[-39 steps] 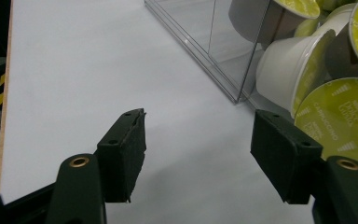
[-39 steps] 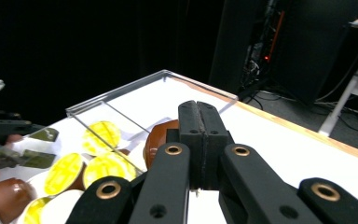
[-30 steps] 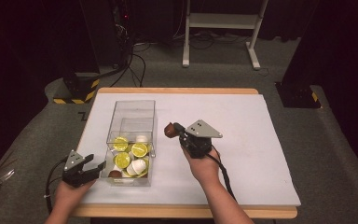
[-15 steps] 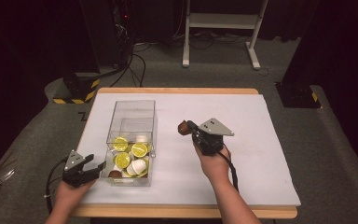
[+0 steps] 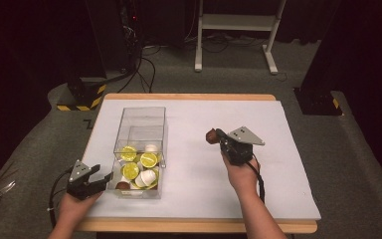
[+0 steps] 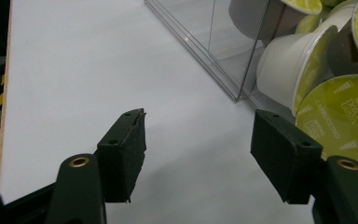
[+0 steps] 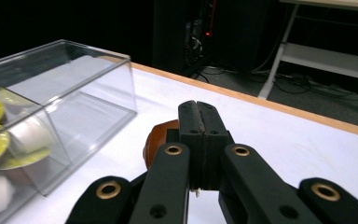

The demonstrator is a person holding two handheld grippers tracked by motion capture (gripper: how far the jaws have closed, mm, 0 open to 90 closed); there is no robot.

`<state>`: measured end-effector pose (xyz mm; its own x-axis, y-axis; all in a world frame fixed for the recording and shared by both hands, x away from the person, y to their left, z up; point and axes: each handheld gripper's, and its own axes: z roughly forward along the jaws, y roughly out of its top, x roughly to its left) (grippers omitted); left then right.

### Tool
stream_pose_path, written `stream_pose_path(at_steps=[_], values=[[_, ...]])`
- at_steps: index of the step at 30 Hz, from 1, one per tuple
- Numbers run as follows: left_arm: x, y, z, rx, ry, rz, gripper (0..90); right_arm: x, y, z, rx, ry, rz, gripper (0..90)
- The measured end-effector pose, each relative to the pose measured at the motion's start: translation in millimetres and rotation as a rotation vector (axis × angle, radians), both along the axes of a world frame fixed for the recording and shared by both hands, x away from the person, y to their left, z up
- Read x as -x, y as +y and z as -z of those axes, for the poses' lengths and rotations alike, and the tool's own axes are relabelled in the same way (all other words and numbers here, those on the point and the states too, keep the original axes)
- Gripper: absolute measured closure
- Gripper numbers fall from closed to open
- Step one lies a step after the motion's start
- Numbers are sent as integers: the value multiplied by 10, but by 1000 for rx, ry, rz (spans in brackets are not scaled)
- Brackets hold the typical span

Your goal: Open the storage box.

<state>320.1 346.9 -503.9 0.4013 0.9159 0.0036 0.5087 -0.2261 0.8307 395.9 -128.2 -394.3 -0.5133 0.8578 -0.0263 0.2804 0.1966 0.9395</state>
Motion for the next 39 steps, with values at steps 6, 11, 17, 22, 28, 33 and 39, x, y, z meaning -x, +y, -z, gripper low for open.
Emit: stream_pose_path(at_steps=[6, 11, 17, 22, 28, 33, 39], values=[[3, -1, 0, 0, 0, -1, 358, -46, -111, 25, 5, 7, 32, 900], [2, 3, -2, 0, 0, 1, 358, -83, -180, 46, 9, 12, 57, 900], [3, 4, -1, 3, -1, 3, 358, -128, -296, 103, 16, 23, 95, 900], [4, 0, -1, 2, 0, 4, 358, -183, -396, 162, 17, 37, 130, 900], [3, -1, -1, 2, 0, 4, 358, -245, -511, 227, 22, 59, 173, 900], [4, 2, -2, 1, -1, 5, 358, -281, -586, 266, 27, 67, 193, 900], [5, 1, -2, 1, -2, 6, 358, -314, -626, 313, 32, 80, 213, 900]])
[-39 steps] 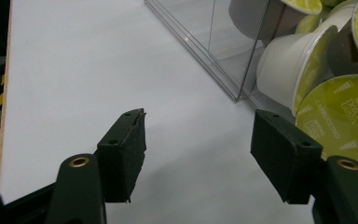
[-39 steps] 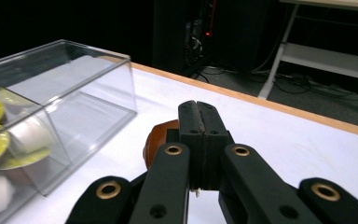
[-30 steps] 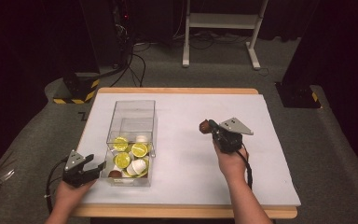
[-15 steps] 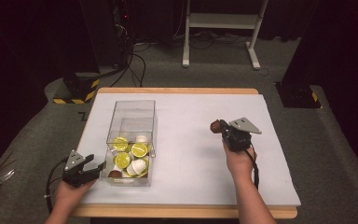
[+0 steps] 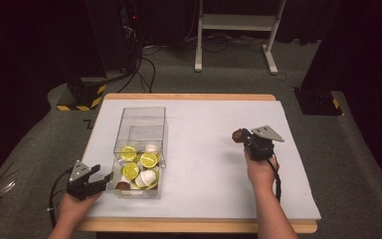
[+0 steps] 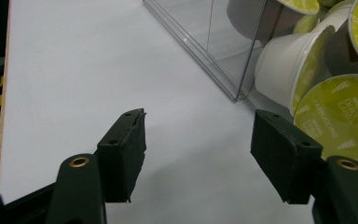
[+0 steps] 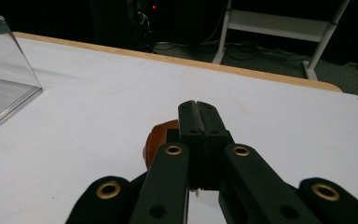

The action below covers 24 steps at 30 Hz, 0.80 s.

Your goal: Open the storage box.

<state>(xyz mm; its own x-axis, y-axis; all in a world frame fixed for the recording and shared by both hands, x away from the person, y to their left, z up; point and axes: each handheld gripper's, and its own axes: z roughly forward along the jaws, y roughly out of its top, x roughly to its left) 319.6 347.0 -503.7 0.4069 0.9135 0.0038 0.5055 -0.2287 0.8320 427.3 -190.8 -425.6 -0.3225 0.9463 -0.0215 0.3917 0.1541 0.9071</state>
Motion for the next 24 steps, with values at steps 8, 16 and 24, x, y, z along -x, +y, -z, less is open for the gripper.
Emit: stream_pose_path(at_steps=[8, 16, 24], values=[[0, 2, -1, -1, 1, 3, 358, -66, 5, 87, 19, 26, 10, 900], [0, 5, -1, 1, 0, 2, 358, -122, -3, 201, 39, 58, 25, 900], [1, 6, 0, 3, -1, 2, 358, -136, 23, 283, 59, 78, 25, 900]])
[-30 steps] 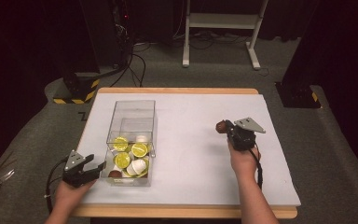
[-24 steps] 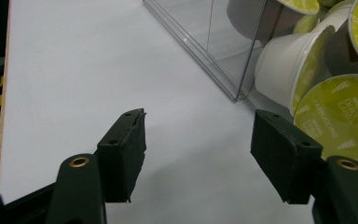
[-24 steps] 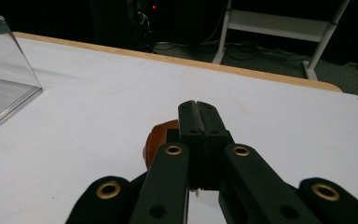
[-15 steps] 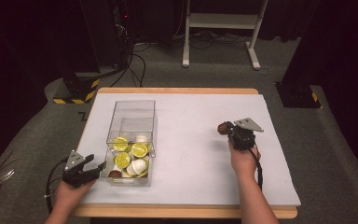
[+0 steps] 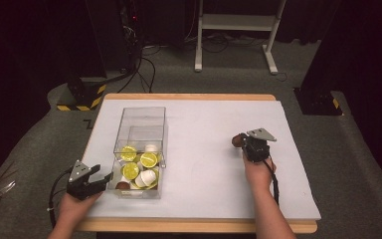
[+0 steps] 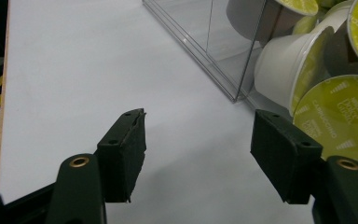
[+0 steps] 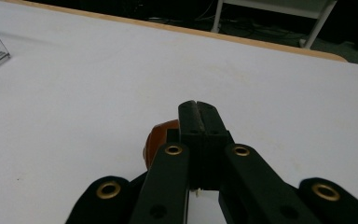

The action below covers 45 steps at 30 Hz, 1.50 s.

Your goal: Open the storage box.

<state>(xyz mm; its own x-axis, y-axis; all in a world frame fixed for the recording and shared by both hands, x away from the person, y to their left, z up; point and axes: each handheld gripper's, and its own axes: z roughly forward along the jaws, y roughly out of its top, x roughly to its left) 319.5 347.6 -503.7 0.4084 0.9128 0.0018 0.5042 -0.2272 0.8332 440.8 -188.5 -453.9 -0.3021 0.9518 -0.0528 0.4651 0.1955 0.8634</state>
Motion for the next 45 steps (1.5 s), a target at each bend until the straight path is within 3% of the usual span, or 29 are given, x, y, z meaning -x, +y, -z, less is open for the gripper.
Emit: stream_pose_path(at_steps=[19, 31, 45], values=[[-2, -1, 1, -1, 2, 1, 358, 16, 9, 150, 11, 35, 6, 900], [-2, -3, 1, 0, 3, 3, 358, 47, 76, 188, -24, 51, -6, 872], [-3, -3, 0, -2, 4, 5, 358, 85, 155, 158, -48, 30, -41, 808]])
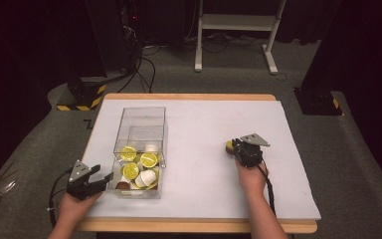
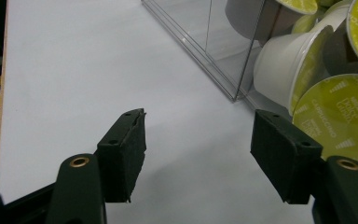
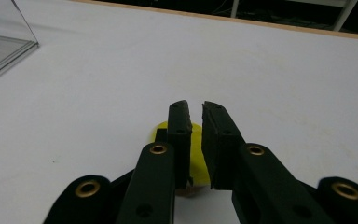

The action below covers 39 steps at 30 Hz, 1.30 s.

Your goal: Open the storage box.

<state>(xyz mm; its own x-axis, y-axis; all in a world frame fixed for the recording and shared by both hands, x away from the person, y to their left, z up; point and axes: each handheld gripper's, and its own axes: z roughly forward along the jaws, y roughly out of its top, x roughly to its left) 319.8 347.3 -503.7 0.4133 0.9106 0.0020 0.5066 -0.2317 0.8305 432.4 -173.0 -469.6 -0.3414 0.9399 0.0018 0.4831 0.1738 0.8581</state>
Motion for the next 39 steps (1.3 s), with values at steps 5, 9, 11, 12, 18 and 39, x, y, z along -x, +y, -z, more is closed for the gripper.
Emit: stream_pose_path(at_steps=[5, 9, 11, 12, 18, 39], values=[[-1, -2, 1, -2, 0, 0, 358, 38, 11, -37, -17, -11, -9, 789], [0, -1, -1, -5, -1, 1, 358, 57, 23, -47, -24, -15, -11, 778], [0, -1, 0, -5, -2, 1, 358, 67, 31, -52, -27, -20, -13, 771], [0, 0, -1, -5, -1, 1, 358, 71, 33, -54, -29, -19, -14, 768], [0, 1, -1, -4, -1, 2, 358, 90, 39, -52, -36, -15, -20, 730], [-7, 3, 4, 7, 6, 4, 373, 327, 261, -6, -34, -7, -85, 583]])
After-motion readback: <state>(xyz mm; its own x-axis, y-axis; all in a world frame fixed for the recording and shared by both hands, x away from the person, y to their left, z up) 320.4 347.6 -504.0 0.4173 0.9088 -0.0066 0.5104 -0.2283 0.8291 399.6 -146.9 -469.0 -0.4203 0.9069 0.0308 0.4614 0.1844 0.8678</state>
